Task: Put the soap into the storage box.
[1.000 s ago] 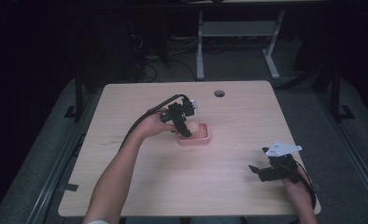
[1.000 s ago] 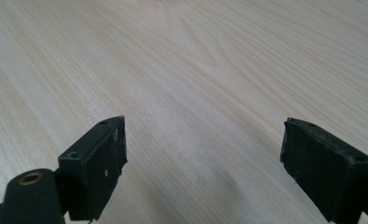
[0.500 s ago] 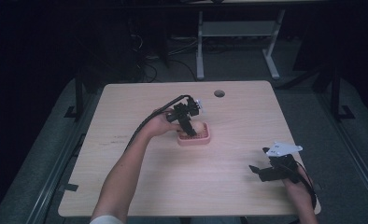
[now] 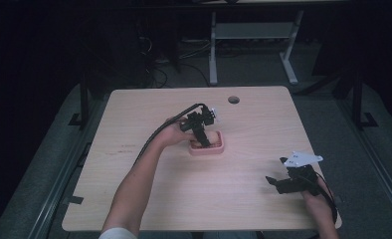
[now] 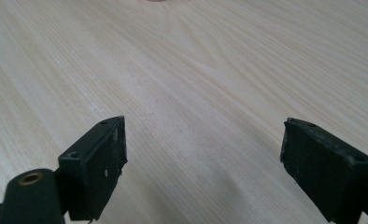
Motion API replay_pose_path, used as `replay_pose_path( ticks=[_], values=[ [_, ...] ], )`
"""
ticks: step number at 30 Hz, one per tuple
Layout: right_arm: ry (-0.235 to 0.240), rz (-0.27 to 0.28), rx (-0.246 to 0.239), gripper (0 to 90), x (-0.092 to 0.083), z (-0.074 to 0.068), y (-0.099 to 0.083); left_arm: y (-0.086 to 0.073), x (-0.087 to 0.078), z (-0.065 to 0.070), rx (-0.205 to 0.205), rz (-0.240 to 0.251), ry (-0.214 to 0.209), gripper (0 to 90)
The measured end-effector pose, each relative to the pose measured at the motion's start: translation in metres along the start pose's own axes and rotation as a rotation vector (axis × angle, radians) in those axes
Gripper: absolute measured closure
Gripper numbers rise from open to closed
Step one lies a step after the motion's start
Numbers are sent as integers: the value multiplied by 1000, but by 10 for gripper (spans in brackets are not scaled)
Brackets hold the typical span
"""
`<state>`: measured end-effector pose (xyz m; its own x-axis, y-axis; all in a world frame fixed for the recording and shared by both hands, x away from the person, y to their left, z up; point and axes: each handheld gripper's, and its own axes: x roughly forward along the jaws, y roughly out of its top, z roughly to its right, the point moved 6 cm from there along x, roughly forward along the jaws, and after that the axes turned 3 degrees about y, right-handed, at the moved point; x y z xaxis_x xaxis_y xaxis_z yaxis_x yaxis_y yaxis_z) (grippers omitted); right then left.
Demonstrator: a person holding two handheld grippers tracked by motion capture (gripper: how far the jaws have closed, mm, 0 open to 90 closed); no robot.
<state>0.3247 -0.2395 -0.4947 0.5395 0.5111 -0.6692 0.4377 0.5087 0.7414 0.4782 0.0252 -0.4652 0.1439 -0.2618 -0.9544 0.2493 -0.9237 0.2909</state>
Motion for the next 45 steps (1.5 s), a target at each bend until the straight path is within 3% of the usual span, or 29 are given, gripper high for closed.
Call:
replay_pose_path(
  ticks=[45],
  values=[
    [-3,-7,-9,140,0,1,-1,-5,9,-6,-14,-31,7,314]
  ],
)
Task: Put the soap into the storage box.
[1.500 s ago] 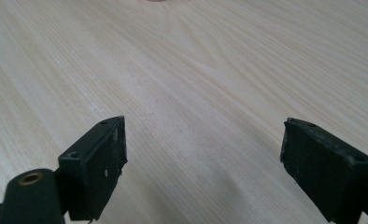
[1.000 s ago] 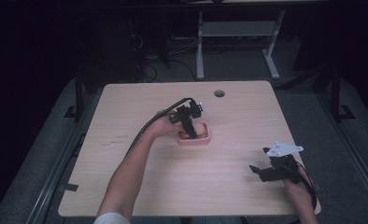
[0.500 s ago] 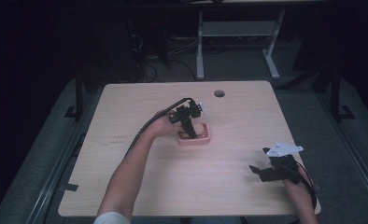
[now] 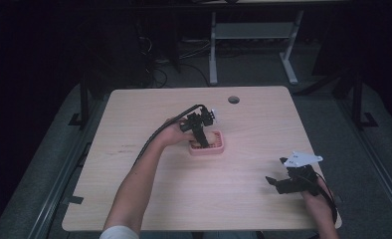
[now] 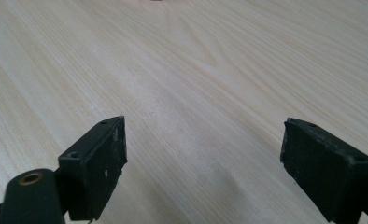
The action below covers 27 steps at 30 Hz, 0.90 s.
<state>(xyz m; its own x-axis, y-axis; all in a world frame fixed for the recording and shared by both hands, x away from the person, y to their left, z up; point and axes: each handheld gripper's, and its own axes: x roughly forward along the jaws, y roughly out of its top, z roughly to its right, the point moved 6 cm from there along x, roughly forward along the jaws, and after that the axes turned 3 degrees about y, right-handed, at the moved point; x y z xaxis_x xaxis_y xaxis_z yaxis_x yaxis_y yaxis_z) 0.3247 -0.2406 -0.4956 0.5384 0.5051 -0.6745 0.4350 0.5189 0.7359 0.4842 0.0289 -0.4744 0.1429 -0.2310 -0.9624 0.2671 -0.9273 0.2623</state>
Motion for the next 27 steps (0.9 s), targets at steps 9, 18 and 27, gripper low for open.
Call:
replay_pose_path(
  ticks=[9,18,27],
  values=[
    [7,4,10,140,1,-2,1,1,-10,0,-9,37,1,313],
    [3,-2,-4,140,1,-1,0,0,-16,5,5,40,-2,274],
    [1,-7,-13,139,2,-2,1,-7,-31,11,20,41,16,248]
  ],
)
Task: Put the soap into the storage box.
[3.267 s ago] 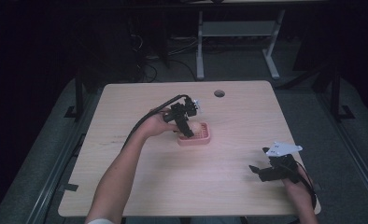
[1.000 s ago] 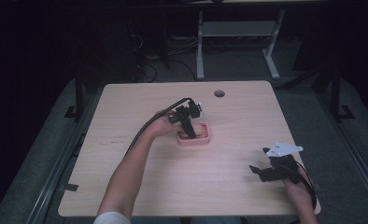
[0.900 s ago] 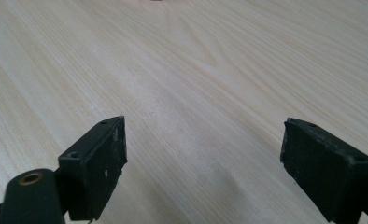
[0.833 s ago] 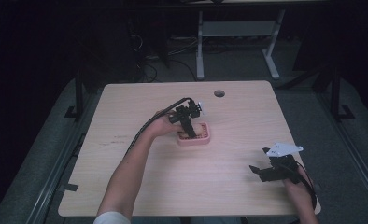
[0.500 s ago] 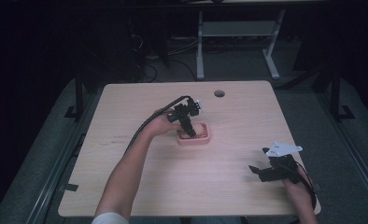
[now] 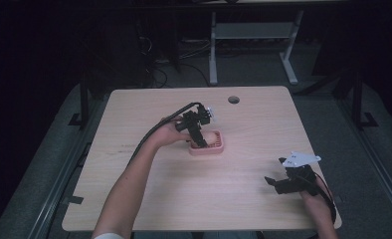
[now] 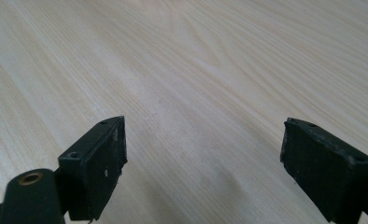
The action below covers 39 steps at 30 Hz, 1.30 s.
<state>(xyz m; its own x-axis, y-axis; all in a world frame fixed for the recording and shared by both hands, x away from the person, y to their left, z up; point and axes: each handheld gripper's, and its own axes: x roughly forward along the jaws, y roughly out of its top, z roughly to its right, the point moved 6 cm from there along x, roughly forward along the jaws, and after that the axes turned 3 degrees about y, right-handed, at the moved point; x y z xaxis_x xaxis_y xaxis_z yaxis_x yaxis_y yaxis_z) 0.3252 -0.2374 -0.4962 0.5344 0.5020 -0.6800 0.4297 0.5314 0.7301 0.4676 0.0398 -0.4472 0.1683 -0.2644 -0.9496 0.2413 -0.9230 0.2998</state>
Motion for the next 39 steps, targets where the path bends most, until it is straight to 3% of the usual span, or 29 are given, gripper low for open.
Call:
replay_pose_path(
  ticks=[11,39],
  values=[
    [-2,-4,13,140,1,-1,0,-12,-13,7,-4,13,10,243],
    [-4,-17,19,140,4,-2,-1,-45,-24,30,-27,50,14,238]
  ],
)
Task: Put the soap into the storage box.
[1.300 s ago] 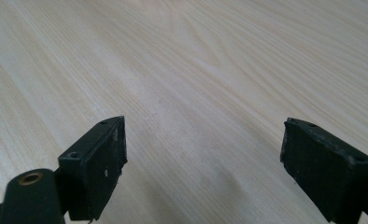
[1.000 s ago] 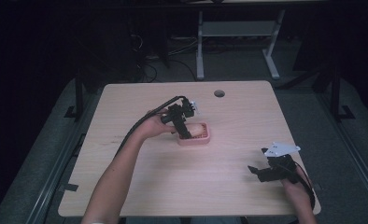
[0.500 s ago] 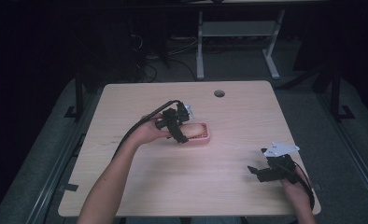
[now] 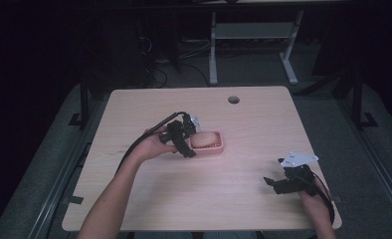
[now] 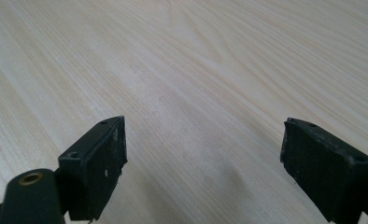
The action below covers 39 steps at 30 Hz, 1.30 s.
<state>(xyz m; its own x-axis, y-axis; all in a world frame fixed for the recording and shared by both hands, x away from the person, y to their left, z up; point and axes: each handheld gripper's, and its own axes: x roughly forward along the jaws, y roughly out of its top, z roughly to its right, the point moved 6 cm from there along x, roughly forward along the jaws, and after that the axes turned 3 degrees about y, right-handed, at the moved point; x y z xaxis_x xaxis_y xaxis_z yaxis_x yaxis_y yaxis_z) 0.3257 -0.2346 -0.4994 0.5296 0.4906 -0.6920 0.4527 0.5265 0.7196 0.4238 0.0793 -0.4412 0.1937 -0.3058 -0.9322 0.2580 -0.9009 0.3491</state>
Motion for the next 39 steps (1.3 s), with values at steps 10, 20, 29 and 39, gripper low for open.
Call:
replay_pose_path(
  ticks=[10,20,29,39],
  values=[
    [0,-5,3,140,1,-1,0,-14,-5,7,-17,8,2,236],
    [-2,-11,4,139,2,-1,-1,-27,-8,13,-27,9,8,226],
    [-2,-14,3,140,3,-1,-1,-39,-8,18,-46,22,5,226],
    [-2,-21,1,140,4,-2,-1,-57,-8,25,-72,43,5,227]
  ],
)
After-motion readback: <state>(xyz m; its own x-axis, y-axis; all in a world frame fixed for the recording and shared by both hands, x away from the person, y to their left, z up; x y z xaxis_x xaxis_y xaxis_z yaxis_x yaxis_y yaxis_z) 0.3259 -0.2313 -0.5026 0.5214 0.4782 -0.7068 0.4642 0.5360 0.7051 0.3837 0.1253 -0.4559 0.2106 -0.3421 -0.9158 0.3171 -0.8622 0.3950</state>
